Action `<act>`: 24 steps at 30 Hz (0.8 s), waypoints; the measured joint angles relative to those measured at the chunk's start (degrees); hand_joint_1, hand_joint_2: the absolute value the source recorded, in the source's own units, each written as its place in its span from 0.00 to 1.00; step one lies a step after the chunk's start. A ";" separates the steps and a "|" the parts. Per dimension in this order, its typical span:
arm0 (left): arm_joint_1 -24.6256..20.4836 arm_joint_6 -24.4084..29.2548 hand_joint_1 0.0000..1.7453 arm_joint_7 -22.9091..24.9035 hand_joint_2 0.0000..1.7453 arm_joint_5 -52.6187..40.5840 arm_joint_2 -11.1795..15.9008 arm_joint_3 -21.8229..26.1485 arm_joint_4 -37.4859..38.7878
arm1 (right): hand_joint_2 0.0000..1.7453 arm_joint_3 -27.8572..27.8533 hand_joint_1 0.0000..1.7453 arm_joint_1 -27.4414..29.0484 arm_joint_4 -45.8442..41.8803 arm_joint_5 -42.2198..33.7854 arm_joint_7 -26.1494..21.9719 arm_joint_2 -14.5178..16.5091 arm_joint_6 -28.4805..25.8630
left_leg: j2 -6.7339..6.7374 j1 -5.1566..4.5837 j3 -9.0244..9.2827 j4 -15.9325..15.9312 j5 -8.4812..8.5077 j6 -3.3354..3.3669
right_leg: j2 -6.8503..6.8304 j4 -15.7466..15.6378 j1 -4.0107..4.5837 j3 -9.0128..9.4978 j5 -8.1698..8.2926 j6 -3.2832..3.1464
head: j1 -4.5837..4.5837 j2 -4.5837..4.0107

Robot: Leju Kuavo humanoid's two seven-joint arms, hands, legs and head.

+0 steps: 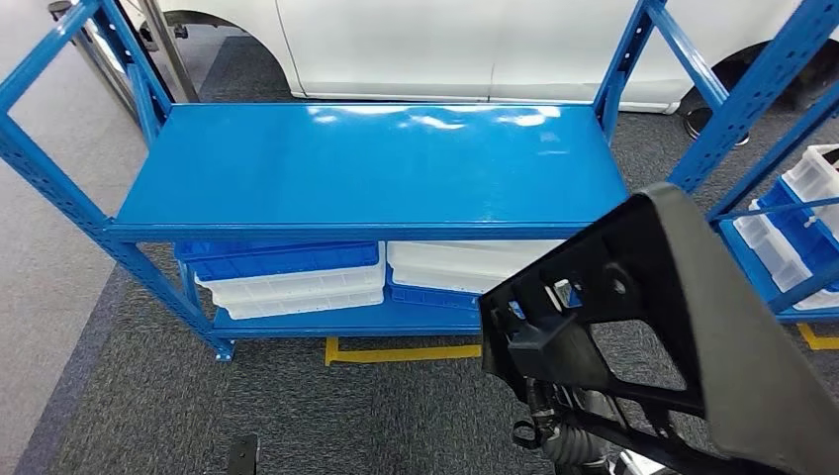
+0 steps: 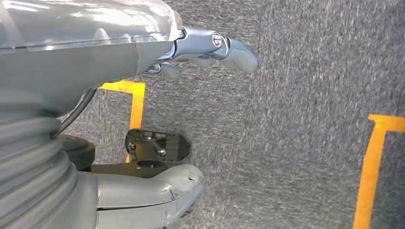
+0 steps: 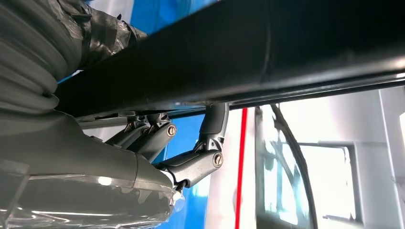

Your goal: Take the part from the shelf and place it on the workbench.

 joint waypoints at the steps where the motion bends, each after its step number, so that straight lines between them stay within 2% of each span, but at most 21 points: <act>1: 0.19 -0.16 0.00 -0.03 1.00 0.17 0.03 0.03 -0.16 | 1.00 -1.52 1.00 0.39 -0.23 -0.03 -0.86 0.32 1.06 | 0.55 -0.11 -0.12 0.23 -0.11 -0.24 | -1.27 -3.79 0.17 2.51 0.79 -0.12 | 0.01 0.00; 2: 0.37 -0.39 0.00 -0.05 1.00 0.26 0.08 0.04 -0.33 | 1.00 -3.14 1.00 0.70 -0.50 -0.01 -1.66 0.74 2.39 | 1.06 -0.24 -0.15 0.44 -0.22 -0.54 | -2.18 -6.72 0.35 4.27 1.30 -0.47 | -0.02 0.00; 3: 0.53 -0.65 0.00 -0.06 1.00 0.27 0.16 0.05 -0.50 | 1.00 -4.85 1.00 0.96 -0.73 0.11 -2.26 1.22 3.80 | 1.49 -0.37 -0.17 0.60 -0.30 -0.84 | -2.75 -8.24 0.60 5.03 1.34 -0.89 | -0.03 0.00; 4: 0.67 -0.86 0.00 -0.05 1.00 0.22 0.27 0.05 -0.63 | 1.00 -6.64 1.00 1.21 -0.90 0.36 -2.69 1.80 5.27 | 1.93 -0.50 -0.18 0.67 -0.30 -1.16 | -2.71 -8.57 0.91 4.96 1.18 -1.37 | -0.05 0.00; 5: 0.78 -0.97 0.00 -0.03 1.00 0.15 0.36 0.05 -0.74 | 1.00 -8.55 1.00 1.50 -1.10 0.71 -2.99 2.44 6.74 | 2.38 -0.49 -0.08 0.71 -0.30 -1.44 | -2.08 -8.63 0.91 4.78 1.35 -1.84 | -0.07 0.00; 6: 0.84 -0.88 0.00 -0.02 1.00 0.06 0.47 0.05 -0.88 | 1.00 -10.35 1.00 1.76 -1.31 1.14 -3.18 3.06 8.01 | 2.19 -0.38 -0.11 0.89 -0.56 -1.80 | -1.62 -8.75 0.89 4.67 1.52 -2.24 | -0.05 0.00; 8: 0.95 -0.13 0.00 0.00 1.00 -0.15 0.74 0.05 -1.12 | 1.00 -13.63 1.00 1.96 -1.73 1.94 -3.46 4.29 9.93 | -0.17 -0.11 -1.23 3.52 -2.73 -2.33 | -0.64 -9.07 0.72 4.47 1.93 -3.12 | -0.05 0.00; 10: 1.25 0.69 0.00 -0.04 1.00 -0.26 1.13 0.07 -1.22 | 1.00 -16.19 1.00 1.96 -1.95 2.41 -3.68 5.44 11.02 | -2.93 0.02 -4.29 10.46 -6.65 -2.45 | 0.44 -9.14 0.81 4.15 2.25 -3.78 | -0.07 0.00; 11: 1.49 0.94 0.00 -0.13 1.00 -0.22 1.35 0.09 -1.22 | 1.00 -17.25 1.00 2.00 -1.97 2.56 -3.81 5.91 11.32 | -3.38 0.02 -6.00 14.27 -8.13 -2.39 | 1.12 -9.10 0.93 3.97 2.37 -3.97 | -0.07 0.00; 12: 1.73 1.07 0.00 -0.26 1.00 -0.15 1.57 0.11 -1.22 | 1.00 -18.24 1.00 2.08 -1.97 2.69 -3.99 6.31 11.51 | -3.54 0.02 -7.14 16.73 -8.61 -2.29 | 1.89 -9.03 1.04 3.81 2.49 -4.07 | -0.07 0.00; 13: 1.90 1.14 0.00 -0.42 1.00 -0.07 1.78 0.14 -1.22 | 1.00 -19.12 1.00 2.16 -1.97 2.82 -4.20 6.62 11.63 | -3.61 0.01 -7.37 17.18 -7.98 -2.15 | 2.72 -8.91 1.13 3.67 2.58 -4.10 | -0.07 0.00; 14: 1.99 1.14 0.00 -0.58 1.00 0.02 1.97 0.17 -1.22 | 1.00 -19.81 1.00 2.23 -1.97 2.97 -4.39 6.85 11.71 | -3.81 0.01 -6.51 15.32 -6.29 -1.94 | 3.57 -8.75 1.18 3.58 2.66 -4.07 | -0.07 0.00; 15: 2.01 1.03 0.00 -0.71 1.00 0.07 2.16 0.20 -1.22 | 1.00 -20.36 1.00 2.29 -1.97 3.19 -4.61 7.07 11.76 | -4.55 0.01 -4.80 11.67 -4.05 -1.66 | 4.37 -8.57 1.20 3.50 2.72 -4.01 | -0.07 0.00; 16: 1.98 0.75 0.00 -0.79 1.00 0.09 2.41 0.23 -1.22 | 1.00 -20.79 1.00 2.33 -1.99 3.52 -4.90 7.26 11.71 | -5.95 0.01 -3.08 7.84 -2.34 -1.38 | 5.11 -8.32 1.28 3.36 2.77 -3.87 | -0.07 0.00; 17: 1.98 0.36 0.00 -0.84 1.00 0.10 2.66 0.27 -1.22 | 1.00 -21.13 1.00 2.38 -2.07 4.00 -5.24 7.42 11.58 | -7.21 0.03 -1.69 4.61 -1.26 -1.22 | 5.81 -8.07 1.28 3.13 2.86 -3.65 | -0.06 0.00; 18: 2.00 -0.14 0.00 -0.87 1.00 0.10 2.94 0.31 -1.22 | 1.00 -21.42 1.00 2.49 -2.20 4.55 -5.62 7.56 11.40 | -8.18 -0.03 -0.95 2.66 -0.86 -1.11 | 6.43 -7.94 1.23 2.84 3.03 -3.33 | -0.05 0.00; 19: 2.03 -0.60 0.00 -0.86 1.00 0.10 3.16 0.35 -1.22 | 1.00 -21.68 1.00 2.68 -2.38 5.05 -5.95 7.66 11.18 | -8.46 -0.12 -0.80 1.99 -1.01 -1.05 | 7.09 -7.95 1.13 2.55 3.28 -2.89 | -0.06 0.00; 21: 2.10 -1.14 0.00 -0.85 1.00 0.11 3.46 0.42 -1.22 | 1.00 -22.22 1.00 3.28 -2.81 5.63 -6.26 7.82 10.88 | -7.13 -0.10 -0.60 1.29 -0.52 -0.67 | 8.04 -8.15 0.95 2.16 3.76 -2.04 | -0.06 0.00; 22: 2.12 -1.30 0.00 -0.84 1.00 0.12 3.58 0.45 -1.22 | 1.00 -22.50 1.00 3.57 -3.01 5.75 -6.29 7.87 10.73 | -6.39 0.01 -0.46 0.84 -0.10 -0.32 | 7.39 -7.71 1.00 1.83 3.38 -1.79 | 0.01 0.00; 23: 2.16 -1.55 0.00 -0.84 1.00 0.11 3.73 0.49 -1.22 | 1.00 -22.75 1.00 3.74 -3.19 5.91 -6.31 7.90 10.50 | -5.55 0.11 -0.36 0.37 0.31 0.02 | 6.06 -6.24 1.08 1.09 2.29 -1.60 | 0.09 0.00; 24: 2.24 -1.96 0.00 -0.81 1.00 0.10 3.91 0.54 -1.22 | 1.00 -22.94 1.00 3.86 -3.42 6.33 -6.34 7.90 9.93 | -4.65 0.12 -0.41 0.10 0.57 0.26 | 4.29 -3.51 1.03 -0.15 0.49 -1.48 | 0.17 0.00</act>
